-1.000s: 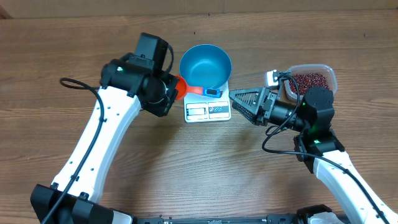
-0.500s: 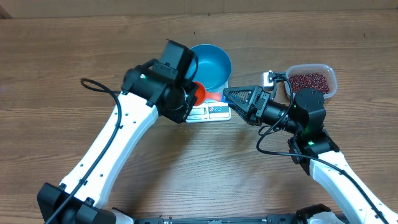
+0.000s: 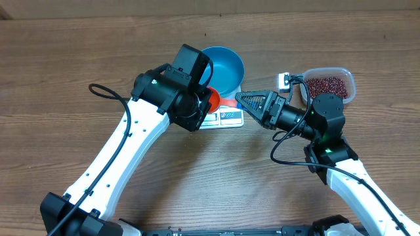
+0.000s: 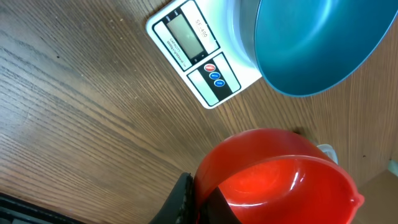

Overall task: Scoop item into bowl and weigh 150g on scale
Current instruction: 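Bring the right gripper to the red scoop's handle beside the bowl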

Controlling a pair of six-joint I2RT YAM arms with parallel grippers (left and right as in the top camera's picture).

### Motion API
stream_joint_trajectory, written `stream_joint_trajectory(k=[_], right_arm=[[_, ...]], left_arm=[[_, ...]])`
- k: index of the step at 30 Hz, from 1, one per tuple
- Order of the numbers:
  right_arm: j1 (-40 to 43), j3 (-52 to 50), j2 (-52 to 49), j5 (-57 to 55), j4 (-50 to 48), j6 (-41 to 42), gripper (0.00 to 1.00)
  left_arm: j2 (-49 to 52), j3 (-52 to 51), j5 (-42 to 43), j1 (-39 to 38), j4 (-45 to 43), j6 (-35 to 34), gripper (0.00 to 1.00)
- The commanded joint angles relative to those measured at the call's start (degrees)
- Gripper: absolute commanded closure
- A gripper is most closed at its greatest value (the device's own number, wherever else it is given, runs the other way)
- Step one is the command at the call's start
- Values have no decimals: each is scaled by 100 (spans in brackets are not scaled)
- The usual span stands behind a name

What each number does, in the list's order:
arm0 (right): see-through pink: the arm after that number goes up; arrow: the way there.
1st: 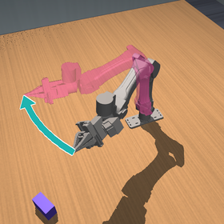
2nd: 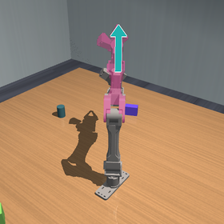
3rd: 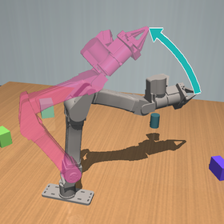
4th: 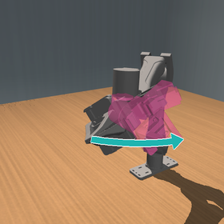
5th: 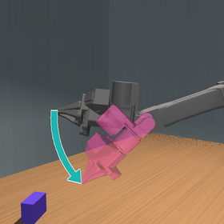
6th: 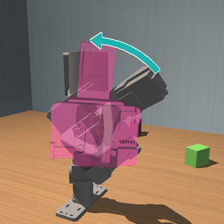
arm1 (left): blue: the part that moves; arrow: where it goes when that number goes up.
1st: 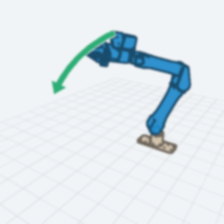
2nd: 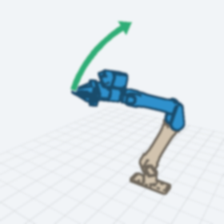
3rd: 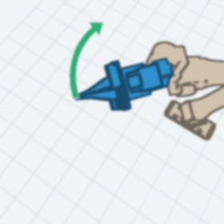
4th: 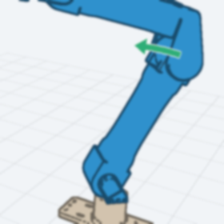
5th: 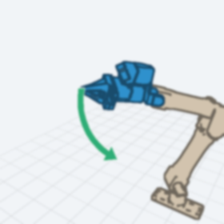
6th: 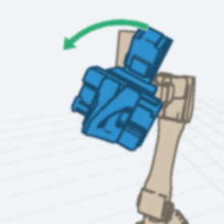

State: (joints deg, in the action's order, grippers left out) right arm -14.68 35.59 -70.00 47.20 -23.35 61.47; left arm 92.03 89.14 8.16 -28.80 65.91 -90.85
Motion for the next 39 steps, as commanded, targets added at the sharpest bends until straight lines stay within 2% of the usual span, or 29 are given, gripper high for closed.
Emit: stream_joint_trajectory(k=[1,5,25,29,35,39], right_arm=[[-26,155,-15,214,-197,-2,0],[-26,155,-22,199,-186,-24,0],[-26,155,-22,166,-190,-46,0],[-26,155,-22,127,-188,-160,19],[-26,155,-22,129,-186,-306,36],[-26,155,-22,129,-184,-308,40]], left_arm=[[-133,13,48,-17,-15,-304,96],[-133,13,111,-17,-20,-612,96],[-133,13,149,-348,-306,-739,96],[-133,13,74,-348,-299,-737,96],[-133,13,31,-348,-299,-737,96],[-133,13,13,-343,-317,-758,96]])
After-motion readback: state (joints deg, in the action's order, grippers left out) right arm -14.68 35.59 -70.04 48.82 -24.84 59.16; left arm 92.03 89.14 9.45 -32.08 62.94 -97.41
